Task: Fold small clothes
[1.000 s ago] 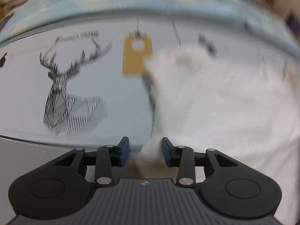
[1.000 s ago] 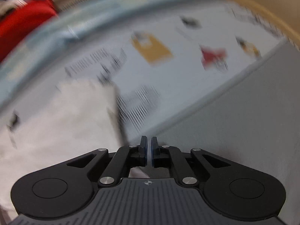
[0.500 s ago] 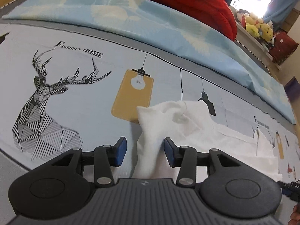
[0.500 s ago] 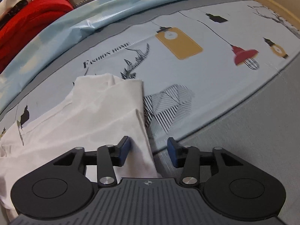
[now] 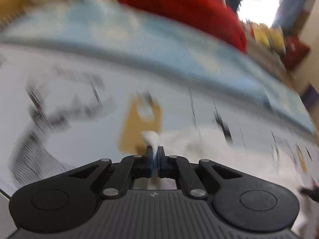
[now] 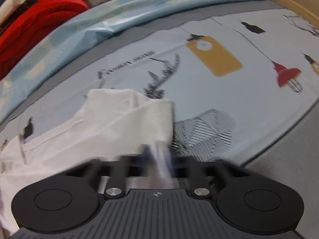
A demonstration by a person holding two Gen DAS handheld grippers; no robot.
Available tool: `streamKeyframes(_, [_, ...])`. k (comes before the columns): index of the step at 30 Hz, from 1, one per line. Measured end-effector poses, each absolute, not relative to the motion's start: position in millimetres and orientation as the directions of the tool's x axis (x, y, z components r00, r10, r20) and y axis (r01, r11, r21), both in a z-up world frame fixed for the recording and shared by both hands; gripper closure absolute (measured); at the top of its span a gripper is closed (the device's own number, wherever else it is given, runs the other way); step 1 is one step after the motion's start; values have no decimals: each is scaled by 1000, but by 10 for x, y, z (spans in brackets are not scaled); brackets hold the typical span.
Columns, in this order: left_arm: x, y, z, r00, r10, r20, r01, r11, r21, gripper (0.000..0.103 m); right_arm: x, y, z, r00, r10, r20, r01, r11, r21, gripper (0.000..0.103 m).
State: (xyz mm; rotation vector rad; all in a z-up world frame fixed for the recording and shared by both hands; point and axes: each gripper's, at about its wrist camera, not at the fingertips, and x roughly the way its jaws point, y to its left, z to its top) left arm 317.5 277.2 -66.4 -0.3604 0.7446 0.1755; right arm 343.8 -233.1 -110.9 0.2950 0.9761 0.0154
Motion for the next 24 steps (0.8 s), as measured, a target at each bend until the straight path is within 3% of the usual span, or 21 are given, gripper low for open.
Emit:
streamKeyframes(2, [3153, 2781, -542, 767, 74, -637, -283, 931, -232, 99, 3407, -2326, -960, 641, 177, -747, 84, 951, 297, 96])
streamKeyframes(4, [3205, 2824, -587, 724, 58, -687, -294, 927, -231, 90, 3354, -2268, -753, 740, 208, -640, -1, 951, 308, 95])
streamKeyframes(5, [3201, 2854, -613, 708, 60, -704, -312, 921, -235, 84, 3350, -2189, -699, 767, 167, -620, -26, 973, 229, 93])
streamKeyframes(7, [3156, 2911, -580, 703, 103, -703, -349, 912, -215, 83, 3397, -2087, -738, 770, 37, -637, 13, 997, 73, 77])
streamKeyframes(8, [3132, 2934, -534, 715, 105, -691, -343, 914, -216, 83, 3428, -2095, -790, 747, -5, -665, 40, 999, 37, 64])
streamKeyframes(11, [3073, 2985, -406, 743, 27, -669, -281, 920, -275, 83, 3438, -2264, -827, 707, -50, -706, 156, 984, 87, 65])
streamKeyframes(14, [3071, 2938, -379, 732, -107, -673, -179, 923, -341, 83, 3405, -2276, -730, 712, 47, -701, 95, 982, 163, 65])
streamKeyframes(16, [3111, 2792, -443, 675, -195, -711, -100, 931, -351, 83, 3381, -2226, -731, 677, 160, -719, -11, 978, 207, 65])
streamKeyframes(18, [3145, 2694, -647, 547, -206, -812, -76, 953, -293, 83, 3403, -2150, -860, 568, 227, -792, -90, 973, 214, 64])
streamKeyframes(19, [3154, 2669, -808, 454, -136, -881, -107, 973, -205, 75, 3399, -2112, -968, 517, 164, -840, -90, 986, 138, 64])
streamKeyframes(20, [3129, 2681, -919, 401, -89, -912, -133, 979, -154, 54, 3384, -2101, -1069, 489, 58, -871, -69, 997, 28, 60])
streamKeyframes(21, [3089, 2714, -926, 399, -87, -913, -159, 974, -163, 56, 3360, -2135, -1115, 483, 12, -875, -54, 998, -16, 43])
streamKeyframes(22, [3073, 2719, -871, 406, -104, -908, -163, 969, -183, 61, 3338, -2170, -1087, 499, 22, -866, -36, 999, 5, 45])
streamKeyframes(23, [3058, 2692, -785, 431, -113, -895, -148, 970, -193, 69, 3323, -2210, -1019, 518, 57, -853, -19, 998, 55, 55])
streamKeyframes(24, [3025, 2632, -695, 482, -124, -867, -109, 974, -200, 68, 3298, -2230, -949, 548, 97, -831, -18, 994, 104, 57])
